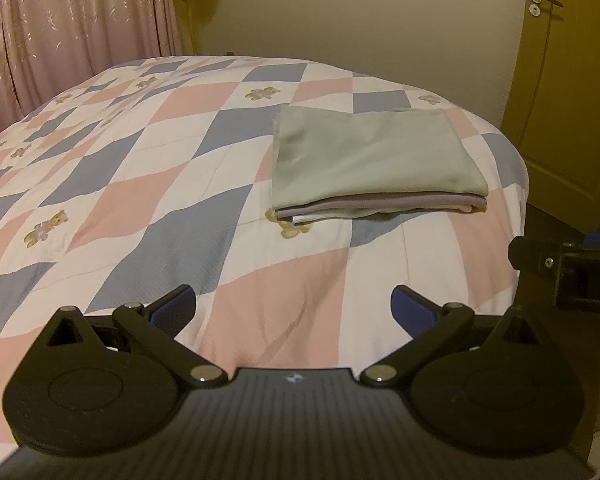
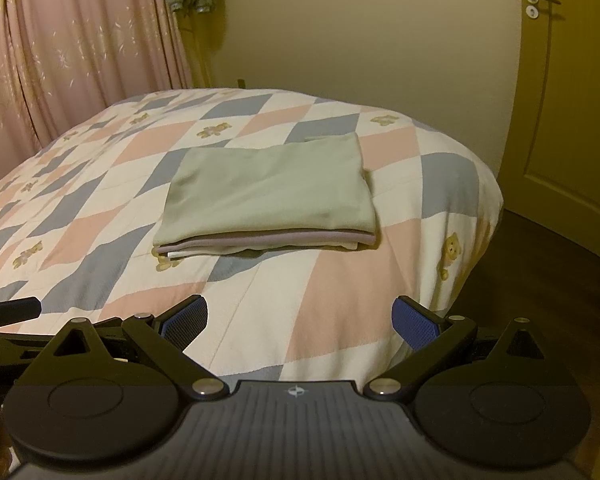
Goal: Fold clothes
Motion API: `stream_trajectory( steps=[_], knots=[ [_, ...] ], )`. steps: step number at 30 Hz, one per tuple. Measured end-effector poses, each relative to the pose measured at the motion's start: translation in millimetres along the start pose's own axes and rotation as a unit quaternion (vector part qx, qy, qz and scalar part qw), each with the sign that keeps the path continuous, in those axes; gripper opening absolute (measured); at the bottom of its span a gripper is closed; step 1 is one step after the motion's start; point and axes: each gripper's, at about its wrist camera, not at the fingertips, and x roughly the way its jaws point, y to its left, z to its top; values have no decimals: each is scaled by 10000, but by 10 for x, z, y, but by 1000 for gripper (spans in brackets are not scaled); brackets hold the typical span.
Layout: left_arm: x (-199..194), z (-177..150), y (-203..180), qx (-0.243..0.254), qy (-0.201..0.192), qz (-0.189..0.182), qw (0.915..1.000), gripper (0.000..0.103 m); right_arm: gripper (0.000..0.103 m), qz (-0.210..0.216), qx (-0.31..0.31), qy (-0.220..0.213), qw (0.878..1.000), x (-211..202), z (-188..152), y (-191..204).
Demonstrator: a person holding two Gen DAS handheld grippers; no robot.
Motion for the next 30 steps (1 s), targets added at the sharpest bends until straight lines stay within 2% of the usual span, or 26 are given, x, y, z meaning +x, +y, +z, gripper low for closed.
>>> stream_trajectory(
  steps=[30],
  knots=[
    [12,42,-33,-15,22,49,10000,102,101,27,-67,91,9999,52,29,1]
  ],
)
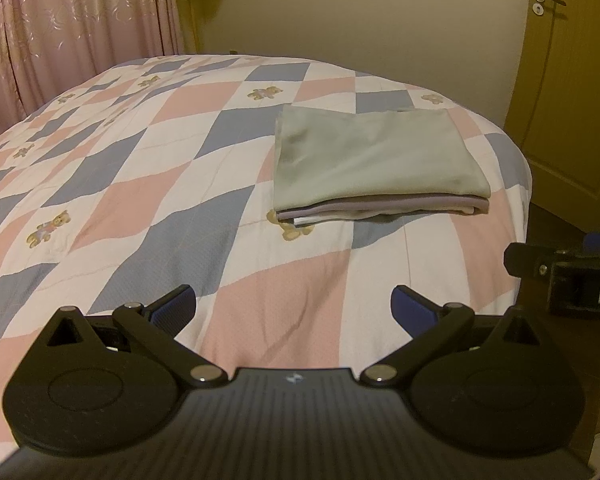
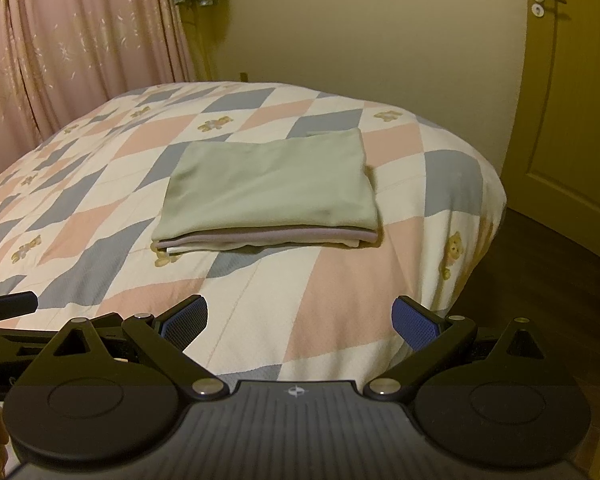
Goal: Fold clothes
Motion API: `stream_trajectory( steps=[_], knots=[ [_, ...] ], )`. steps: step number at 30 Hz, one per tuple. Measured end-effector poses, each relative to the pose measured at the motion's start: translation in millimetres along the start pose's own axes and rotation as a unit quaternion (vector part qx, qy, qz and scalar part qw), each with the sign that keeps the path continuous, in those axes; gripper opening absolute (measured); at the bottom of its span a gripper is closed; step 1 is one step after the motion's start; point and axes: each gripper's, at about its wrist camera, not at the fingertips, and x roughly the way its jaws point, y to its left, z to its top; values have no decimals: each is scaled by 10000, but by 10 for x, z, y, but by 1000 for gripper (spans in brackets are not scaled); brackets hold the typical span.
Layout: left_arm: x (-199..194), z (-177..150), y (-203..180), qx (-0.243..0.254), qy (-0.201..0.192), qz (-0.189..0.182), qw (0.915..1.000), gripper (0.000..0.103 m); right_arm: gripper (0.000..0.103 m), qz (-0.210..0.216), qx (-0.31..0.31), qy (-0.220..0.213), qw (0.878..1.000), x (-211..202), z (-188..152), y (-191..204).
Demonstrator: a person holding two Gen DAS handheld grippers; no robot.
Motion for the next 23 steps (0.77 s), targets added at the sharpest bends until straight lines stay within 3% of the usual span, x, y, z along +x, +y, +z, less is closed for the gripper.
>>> stream_trajectory(
  steps=[23],
  knots=[
    [56,-5,12,-73,10,-4,10000,102,101,5,-30,66,10000,53,7,6]
  ],
)
